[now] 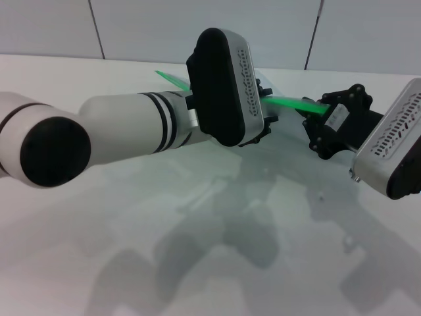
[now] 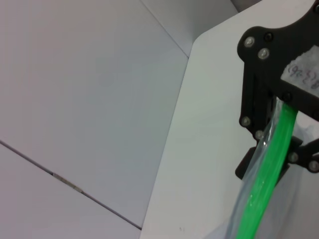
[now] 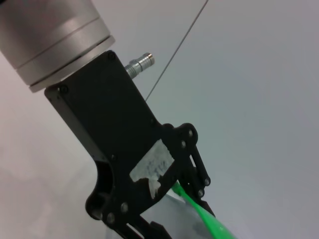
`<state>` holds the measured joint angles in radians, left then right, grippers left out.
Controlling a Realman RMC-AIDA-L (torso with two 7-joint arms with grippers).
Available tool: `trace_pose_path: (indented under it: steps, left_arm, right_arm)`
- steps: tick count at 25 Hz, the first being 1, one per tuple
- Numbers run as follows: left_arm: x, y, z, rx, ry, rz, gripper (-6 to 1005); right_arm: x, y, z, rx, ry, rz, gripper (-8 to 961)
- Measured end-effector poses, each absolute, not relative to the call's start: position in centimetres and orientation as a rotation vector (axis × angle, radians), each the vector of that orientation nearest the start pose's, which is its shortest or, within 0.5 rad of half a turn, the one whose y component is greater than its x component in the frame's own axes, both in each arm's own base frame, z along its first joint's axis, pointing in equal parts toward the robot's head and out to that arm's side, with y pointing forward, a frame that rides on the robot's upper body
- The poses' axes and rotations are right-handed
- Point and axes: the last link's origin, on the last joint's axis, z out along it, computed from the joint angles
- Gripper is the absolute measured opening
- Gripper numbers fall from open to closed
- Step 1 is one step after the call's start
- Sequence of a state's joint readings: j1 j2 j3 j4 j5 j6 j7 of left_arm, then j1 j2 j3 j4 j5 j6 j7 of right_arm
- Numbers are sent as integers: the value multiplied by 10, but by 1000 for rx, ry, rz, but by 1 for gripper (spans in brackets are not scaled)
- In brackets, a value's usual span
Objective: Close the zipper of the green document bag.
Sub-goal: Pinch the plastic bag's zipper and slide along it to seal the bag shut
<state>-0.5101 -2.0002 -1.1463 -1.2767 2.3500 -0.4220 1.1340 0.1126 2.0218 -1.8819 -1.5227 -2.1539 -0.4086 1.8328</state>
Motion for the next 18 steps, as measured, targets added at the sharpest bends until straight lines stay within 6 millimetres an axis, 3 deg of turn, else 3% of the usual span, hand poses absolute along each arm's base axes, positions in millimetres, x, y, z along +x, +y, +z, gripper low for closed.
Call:
trace_pose_path:
  steps: [18]
  left_arm:
    - [-120, 383, -76, -2385, 346, 18, 369]
  right_arm:
    - [171, 329, -29, -2286, -42, 132, 48]
